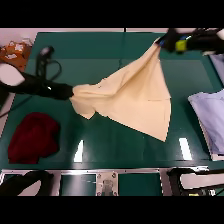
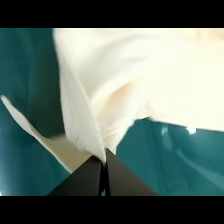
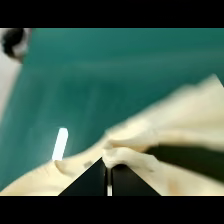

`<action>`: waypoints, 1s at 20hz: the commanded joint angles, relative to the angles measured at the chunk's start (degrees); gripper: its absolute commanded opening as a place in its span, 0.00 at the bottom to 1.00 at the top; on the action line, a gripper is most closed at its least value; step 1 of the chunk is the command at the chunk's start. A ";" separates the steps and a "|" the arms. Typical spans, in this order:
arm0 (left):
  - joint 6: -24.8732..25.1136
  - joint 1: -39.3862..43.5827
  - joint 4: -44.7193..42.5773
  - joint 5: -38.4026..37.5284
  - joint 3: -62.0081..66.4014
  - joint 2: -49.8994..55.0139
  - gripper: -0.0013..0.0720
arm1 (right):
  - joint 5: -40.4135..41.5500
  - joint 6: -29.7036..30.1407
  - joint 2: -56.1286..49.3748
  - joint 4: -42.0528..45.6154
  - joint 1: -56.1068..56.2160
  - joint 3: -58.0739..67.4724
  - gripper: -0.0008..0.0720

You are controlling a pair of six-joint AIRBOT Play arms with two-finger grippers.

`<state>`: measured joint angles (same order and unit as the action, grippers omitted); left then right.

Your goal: Fold the shirts.

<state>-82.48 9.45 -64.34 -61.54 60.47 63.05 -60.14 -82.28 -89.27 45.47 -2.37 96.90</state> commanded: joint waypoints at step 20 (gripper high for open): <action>15.82 -10.38 6.97 -6.08 1.60 20.17 0.05 | -14.19 -8.33 20.50 23.63 -27.96 -49.55 0.51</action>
<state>-69.45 0.16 -59.83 -65.91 61.78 83.15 -75.70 -89.86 -75.44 66.63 -26.94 60.88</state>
